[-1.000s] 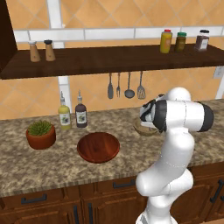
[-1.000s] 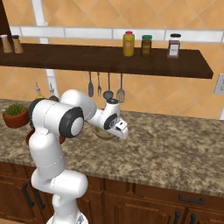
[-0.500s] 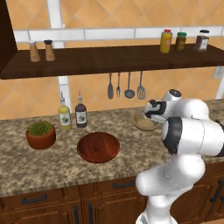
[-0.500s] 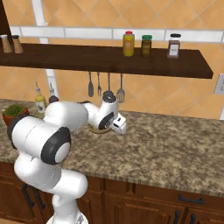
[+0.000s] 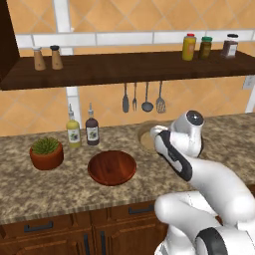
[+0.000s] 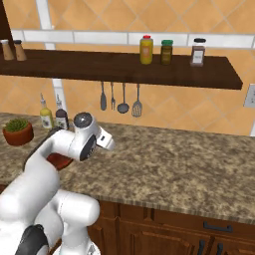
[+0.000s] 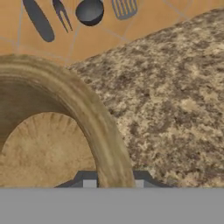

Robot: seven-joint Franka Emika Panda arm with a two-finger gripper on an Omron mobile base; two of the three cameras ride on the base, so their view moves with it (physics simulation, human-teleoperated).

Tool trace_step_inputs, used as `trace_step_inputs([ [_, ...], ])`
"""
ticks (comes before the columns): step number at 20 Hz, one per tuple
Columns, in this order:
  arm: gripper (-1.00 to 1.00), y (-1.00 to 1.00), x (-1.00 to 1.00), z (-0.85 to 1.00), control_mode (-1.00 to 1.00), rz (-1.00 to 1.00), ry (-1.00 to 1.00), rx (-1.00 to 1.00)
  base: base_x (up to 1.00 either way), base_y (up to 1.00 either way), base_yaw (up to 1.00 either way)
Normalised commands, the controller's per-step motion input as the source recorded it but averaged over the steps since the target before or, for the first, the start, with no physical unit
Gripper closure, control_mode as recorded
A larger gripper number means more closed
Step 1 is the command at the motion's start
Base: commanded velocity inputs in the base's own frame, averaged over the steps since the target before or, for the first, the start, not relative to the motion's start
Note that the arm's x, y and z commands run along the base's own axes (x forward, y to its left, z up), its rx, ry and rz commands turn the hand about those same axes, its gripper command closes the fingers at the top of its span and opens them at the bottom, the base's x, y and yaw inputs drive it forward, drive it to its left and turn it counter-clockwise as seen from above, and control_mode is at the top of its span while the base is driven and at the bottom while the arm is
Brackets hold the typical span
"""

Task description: Pick up the bowls on the counter and stack them on top of one another in the open cabinet. Place the smaller bowl on top of the larger bowl.

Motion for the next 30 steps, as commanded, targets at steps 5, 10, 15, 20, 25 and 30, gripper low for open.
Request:
trace_step_inputs([
  [5,1.0,1.0,-0.54,0.43,-1.0,0.04,0.01,-0.05,0.0,0.0,0.0],
  [10,1.0,1.0,-0.1,0.0,-1.0,0.03,0.13,-0.03,0.0,0.0,0.0],
  [15,1.0,0.42,0.18,-0.04,-1.0,0.04,0.01,0.05,0.0,0.0,0.0],
  [20,1.0,0.23,0.29,-0.24,-1.0,0.0,0.07,0.0,0.0,0.0,0.0],
  [25,1.0,0.3,0.11,-0.21,-1.0,0.0,0.17,0.0,0.0,0.0,0.0],
  [30,1.0,0.3,0.2,-0.24,-1.0,0.0,0.11,0.0,0.0,0.0,0.0],
])
